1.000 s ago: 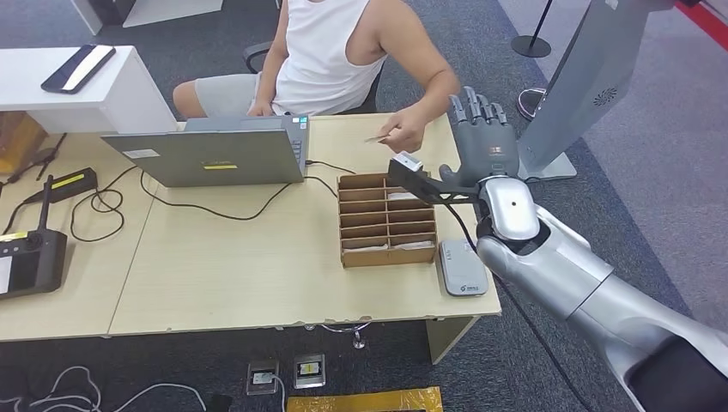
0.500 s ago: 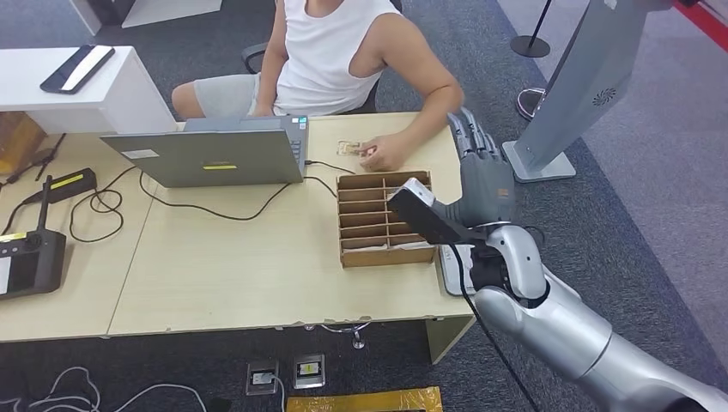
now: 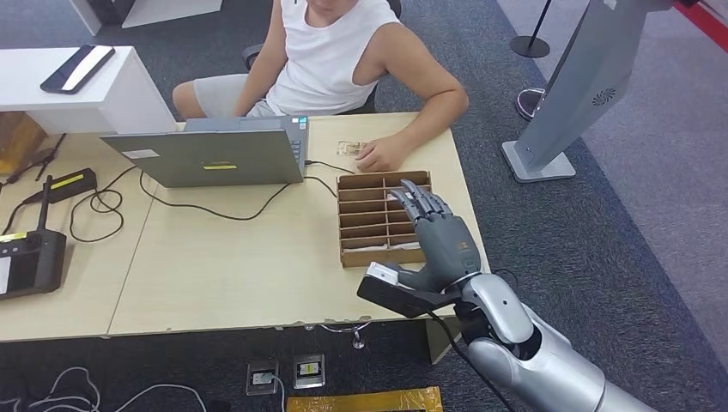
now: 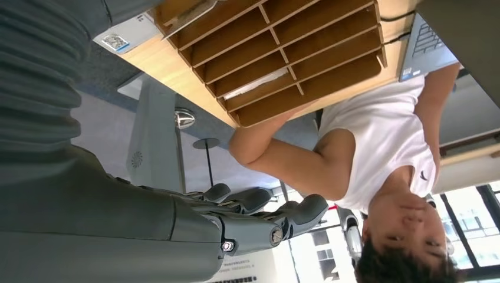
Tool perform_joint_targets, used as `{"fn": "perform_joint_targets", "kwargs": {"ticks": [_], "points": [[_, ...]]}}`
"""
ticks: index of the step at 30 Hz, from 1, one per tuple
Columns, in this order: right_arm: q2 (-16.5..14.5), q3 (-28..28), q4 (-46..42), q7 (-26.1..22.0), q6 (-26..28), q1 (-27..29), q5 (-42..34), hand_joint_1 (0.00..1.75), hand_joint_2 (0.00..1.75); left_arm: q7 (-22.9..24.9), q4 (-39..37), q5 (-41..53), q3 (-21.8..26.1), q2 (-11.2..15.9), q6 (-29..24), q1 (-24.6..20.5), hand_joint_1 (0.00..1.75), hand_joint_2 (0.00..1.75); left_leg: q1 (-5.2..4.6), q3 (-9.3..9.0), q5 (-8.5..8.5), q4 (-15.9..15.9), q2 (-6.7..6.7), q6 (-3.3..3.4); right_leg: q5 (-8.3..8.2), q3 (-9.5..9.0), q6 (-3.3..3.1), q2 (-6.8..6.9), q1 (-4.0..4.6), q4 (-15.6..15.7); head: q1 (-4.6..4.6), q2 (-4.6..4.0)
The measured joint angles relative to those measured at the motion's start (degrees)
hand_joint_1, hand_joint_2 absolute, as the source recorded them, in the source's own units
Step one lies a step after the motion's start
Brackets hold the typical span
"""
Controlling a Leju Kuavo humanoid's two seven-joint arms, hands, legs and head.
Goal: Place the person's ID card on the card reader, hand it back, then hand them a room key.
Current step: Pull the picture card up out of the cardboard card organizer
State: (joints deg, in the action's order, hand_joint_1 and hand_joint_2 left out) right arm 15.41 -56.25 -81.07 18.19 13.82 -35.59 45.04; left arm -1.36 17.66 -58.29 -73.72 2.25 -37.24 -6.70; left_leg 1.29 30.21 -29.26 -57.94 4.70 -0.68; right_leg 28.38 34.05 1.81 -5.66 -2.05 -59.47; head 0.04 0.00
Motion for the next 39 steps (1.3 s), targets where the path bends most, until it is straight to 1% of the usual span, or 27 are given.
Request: {"fn": "perform_joint_targets", "kwargs": {"ticks": [4, 7, 10, 14, 17, 21, 29, 39], "points": [[-0.13, -0.68, 1.23, 1.92, -3.69, 0.46, 0.33, 0.0, 1.75, -0.14, 0.0, 0.0, 0.04, -0.02, 0.0, 0.01, 0.0, 1.75, 0.0, 0.02, 0.0, 0.0, 0.0, 0.0, 0.0, 0.0, 0.0, 0.01, 0.0, 0.0, 0.01, 0.0], [-0.26, -1.28, 2.75, 2.7, -5.67, 0.6, 0.75, 0.0, 1.75, -0.18, -0.01, 0.0, 0.05, -0.02, 0.0, 0.0, 0.0, 1.75, 0.0, 0.02, 0.0, 0.0, 0.0, 0.0, 0.0, 0.0, 0.0, 0.01, 0.0, 0.0, 0.0, 0.0], [-0.43, -1.97, 4.27, 4.56, -7.55, 0.48, 1.4, 0.0, 1.75, -0.18, -0.01, 0.0, 0.04, -0.02, 0.0, 0.0, 0.0, 1.75, 0.0, 0.02, 0.0, 0.0, 0.01, 0.0, 0.0, 0.0, 0.0, 0.02, 0.0, 0.0, -0.01, 0.0], [-0.59, -2.28, 6.42, 7.03, -8.53, 0.3, 1.52, 0.0, 1.75, -0.18, 0.0, 0.0, 0.05, -0.02, 0.0, 0.01, 0.0, 1.75, 0.0, 0.02, 0.0, 0.0, 0.01, 0.0, 0.0, 0.0, 0.0, 0.02, 0.0, 0.0, 0.01, 0.0], [-0.61, -2.31, 7.73, 7.75, -8.53, 0.17, 1.43, 0.0, 1.75, -0.19, -0.01, 0.0, 0.06, -0.02, 0.0, 0.01, 0.0, 1.75, 0.0, 0.02, 0.0, 0.0, 0.01, 0.0, 0.0, 0.0, 0.0, 0.02, 0.0, 0.0, 0.01, 0.0], [-0.63, -2.38, 9.07, 8.13, -7.94, 0.14, 1.4, 0.0, 1.75, -0.19, -0.01, 0.0, 0.06, -0.02, 0.0, 0.01, 0.0, 1.75, 0.0, 0.02, 0.0, 0.0, 0.01, 0.0, 0.0, 0.0, 0.0, 0.02, 0.0, 0.0, 0.0, 0.0], [-1.19, -2.64, 11.61, 8.18, -3.7, 0.08, 1.39, 0.0, 1.75, -0.19, -0.01, 0.0, 0.06, -0.02, -0.02, -0.01, 0.0, 1.75, 0.0, 0.02, 0.0, 0.0, 0.01, 0.0, 0.0, 0.0, 0.0, 0.02, 0.0, 0.0, 0.0, 0.0], [-2.9, -2.78, 14.8, 6.52, 0.68, -0.78, 1.82, 0.0, 1.75, -0.21, -0.01, 0.0, 0.06, -0.02, -0.15, -0.01, 0.0, 1.75, 0.0, 0.02, 0.0, 0.0, 0.01, 0.0, 0.0, 0.0, 0.0, 0.02, 0.0, 0.0, 0.0, 0.0]]}}
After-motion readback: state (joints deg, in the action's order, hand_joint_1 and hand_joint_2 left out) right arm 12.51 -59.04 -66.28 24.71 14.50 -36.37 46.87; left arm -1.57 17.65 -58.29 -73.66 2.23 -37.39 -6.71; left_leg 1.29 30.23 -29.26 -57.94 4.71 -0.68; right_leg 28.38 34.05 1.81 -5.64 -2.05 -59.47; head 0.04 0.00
